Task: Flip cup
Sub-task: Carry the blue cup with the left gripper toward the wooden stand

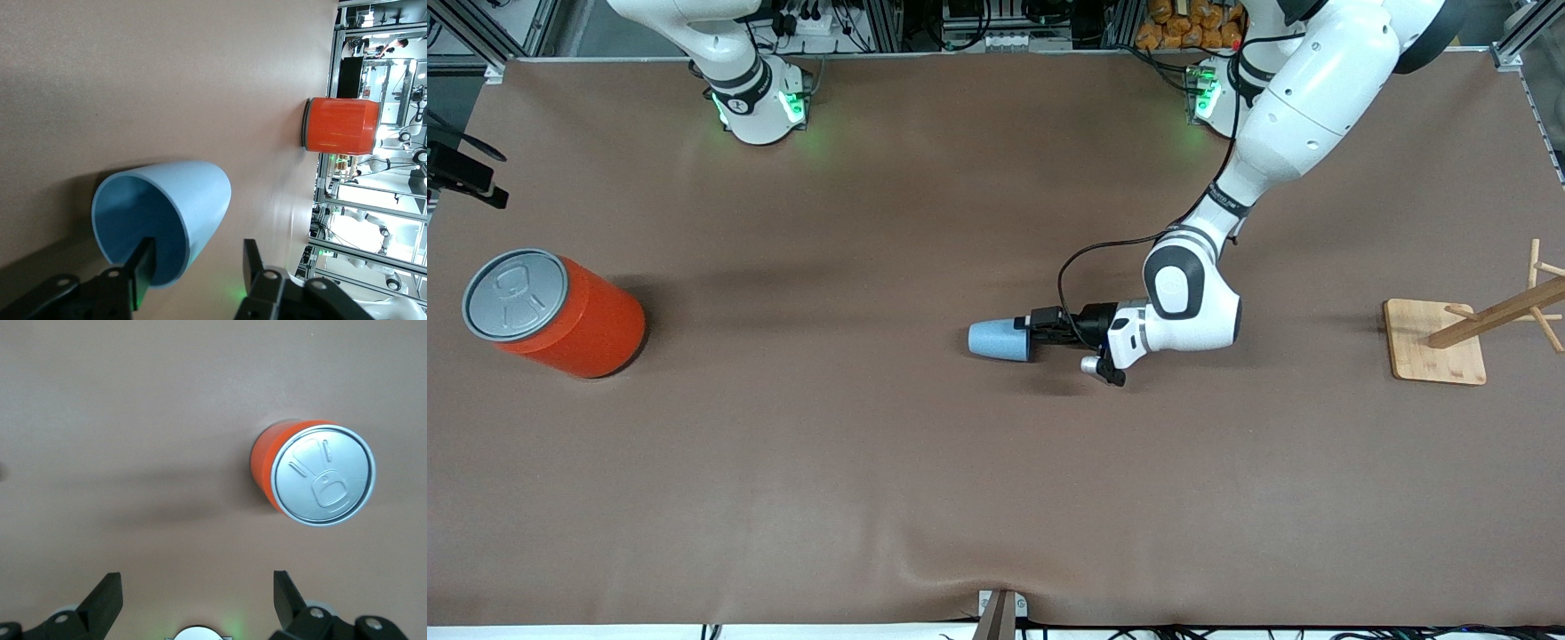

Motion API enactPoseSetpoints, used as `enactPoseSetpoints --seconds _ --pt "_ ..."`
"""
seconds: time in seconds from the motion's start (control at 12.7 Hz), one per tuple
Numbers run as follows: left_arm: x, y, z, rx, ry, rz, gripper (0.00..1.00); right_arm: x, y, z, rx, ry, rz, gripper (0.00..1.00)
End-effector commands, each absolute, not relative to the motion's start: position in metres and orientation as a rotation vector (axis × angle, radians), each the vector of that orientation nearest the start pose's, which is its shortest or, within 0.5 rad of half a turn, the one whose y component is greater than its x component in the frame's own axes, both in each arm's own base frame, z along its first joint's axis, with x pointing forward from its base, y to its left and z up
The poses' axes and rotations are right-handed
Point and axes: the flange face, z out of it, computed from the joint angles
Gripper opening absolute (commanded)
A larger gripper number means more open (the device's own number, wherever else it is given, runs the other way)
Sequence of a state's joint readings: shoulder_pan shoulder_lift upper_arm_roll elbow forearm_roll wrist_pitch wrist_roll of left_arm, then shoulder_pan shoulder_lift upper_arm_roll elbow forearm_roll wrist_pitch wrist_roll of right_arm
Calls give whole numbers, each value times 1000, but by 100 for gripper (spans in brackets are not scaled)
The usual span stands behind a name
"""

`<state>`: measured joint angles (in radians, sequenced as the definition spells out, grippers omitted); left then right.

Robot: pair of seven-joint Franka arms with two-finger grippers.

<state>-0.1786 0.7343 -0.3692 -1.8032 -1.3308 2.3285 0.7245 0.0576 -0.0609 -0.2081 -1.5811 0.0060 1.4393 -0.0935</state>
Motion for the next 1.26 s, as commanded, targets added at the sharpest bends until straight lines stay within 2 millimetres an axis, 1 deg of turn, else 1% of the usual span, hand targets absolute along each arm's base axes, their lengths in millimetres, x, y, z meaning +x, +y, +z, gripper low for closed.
enactPoseSetpoints --seconds 0.0,0.08,0.16,0.24,0.32,0.39,0.47,0.55,0.63,0.71,0.79,0.87,1.03,1.11,1.18 --pt "556 -346 158 2027 -58 -99 56 511 -58 643 -3099 91 114 100" --pt "557 -350 159 2022 -56 -96 53 512 -60 644 -3101 96 111 100" --pt "552 -356 155 2013 -41 -107 48 513 -57 643 -3104 89 113 100" --pt "549 -362 155 2011 -43 -93 37 513 -55 644 -3106 85 111 100" --pt "548 -363 152 2010 -32 -66 30 513 -54 644 -3108 83 111 100" --pt "545 -368 152 2004 -32 -52 19 513 -52 645 -3110 83 109 100" --pt "546 -367 153 2003 -26 -45 3 513 -50 644 -3110 76 116 100" --pt "548 -366 158 2004 -27 -39 0 513 -50 644 -3110 78 119 100" --pt "554 -363 166 2004 -22 -27 0 513 -49 644 -3110 92 122 100" --pt "560 -359 176 2009 -10 -20 0 513 -43 644 -3111 137 123 100" --pt "563 -356 181 2024 -6 -31 0 514 -35 644 -3113 147 124 100" --pt "568 -357 196 2050 -15 -44 0 514 -36 644 -3113 157 124 100" --pt "581 -349 232 2128 -33 -60 0 514 -39 640 -3109 166 135 100" --pt "591 -336 259 2174 -31 -49 0 514 -39 640 -3109 166 135 100" --pt "597 -326 282 2219 -22 -48 0 514 -38 640 -3109 164 135 100"
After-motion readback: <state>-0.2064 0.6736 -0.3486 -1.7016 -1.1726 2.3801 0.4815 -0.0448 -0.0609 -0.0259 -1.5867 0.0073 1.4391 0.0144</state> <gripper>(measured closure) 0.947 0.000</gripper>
